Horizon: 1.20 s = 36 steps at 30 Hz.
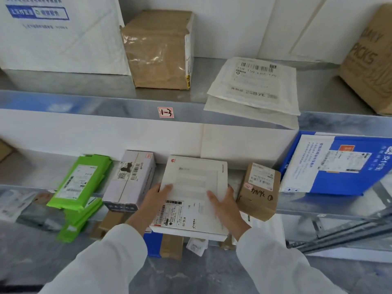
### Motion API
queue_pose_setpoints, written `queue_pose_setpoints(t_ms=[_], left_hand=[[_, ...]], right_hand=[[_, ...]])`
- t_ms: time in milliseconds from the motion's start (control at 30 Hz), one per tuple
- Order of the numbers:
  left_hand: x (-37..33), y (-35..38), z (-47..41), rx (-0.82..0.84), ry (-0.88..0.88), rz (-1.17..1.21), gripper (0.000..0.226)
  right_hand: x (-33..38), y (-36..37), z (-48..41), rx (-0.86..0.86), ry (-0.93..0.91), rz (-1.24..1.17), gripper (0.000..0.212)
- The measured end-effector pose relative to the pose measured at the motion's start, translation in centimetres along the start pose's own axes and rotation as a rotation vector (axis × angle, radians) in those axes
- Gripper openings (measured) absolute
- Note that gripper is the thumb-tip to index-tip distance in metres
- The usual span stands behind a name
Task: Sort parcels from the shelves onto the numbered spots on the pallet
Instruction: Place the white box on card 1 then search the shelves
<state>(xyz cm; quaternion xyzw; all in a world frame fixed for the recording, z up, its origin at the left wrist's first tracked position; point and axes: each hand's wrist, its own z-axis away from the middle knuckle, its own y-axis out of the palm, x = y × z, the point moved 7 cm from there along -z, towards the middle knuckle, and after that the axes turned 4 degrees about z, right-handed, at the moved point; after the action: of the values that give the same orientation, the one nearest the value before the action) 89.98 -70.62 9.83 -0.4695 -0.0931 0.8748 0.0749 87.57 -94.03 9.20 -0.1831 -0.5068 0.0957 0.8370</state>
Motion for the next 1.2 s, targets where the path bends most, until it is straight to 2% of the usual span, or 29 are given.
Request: queue_pose_setpoints(t_ms=[100, 267, 467, 567, 667, 900, 1200], left_hand=[[0.1, 0.0, 1.3, 0.022, -0.011, 0.032, 0.030], [-0.6, -1.3, 4.6, -0.017, 0.070, 0.098, 0.027], [-3.0, -5.2, 9.9, -0.099, 0.242, 0.197, 0.021], [-1.9, -8.1, 12.8, -0.133, 0.248, 0.251, 0.020], [0.1, -11.9, 16.1, -0.186, 0.257, 0.272, 0.029], [7.3, -24.1, 26.3, -0.378, 0.285, 0.398, 0.023], [23.8, -39.1, 43.1, -0.755, 0.195, 0.627, 0.009]], right_hand=[[0.7, -0.6, 0.8, 0.007, -0.027, -0.003, 0.061], [2.6, -1.5, 3.7, -0.016, -0.107, 0.010, 0.050], [7.0, -1.2, 7.8, 0.016, -0.259, 0.011, 0.059], [8.9, 0.2, 10.7, 0.027, -0.325, 0.011, 0.060], [10.5, 2.7, 14.2, 0.029, -0.383, 0.026, 0.059], [13.9, 14.5, 24.5, 0.207, -0.488, 0.046, 0.062], [16.2, 34.7, 41.3, 0.555, -0.627, 0.189, 0.055]])
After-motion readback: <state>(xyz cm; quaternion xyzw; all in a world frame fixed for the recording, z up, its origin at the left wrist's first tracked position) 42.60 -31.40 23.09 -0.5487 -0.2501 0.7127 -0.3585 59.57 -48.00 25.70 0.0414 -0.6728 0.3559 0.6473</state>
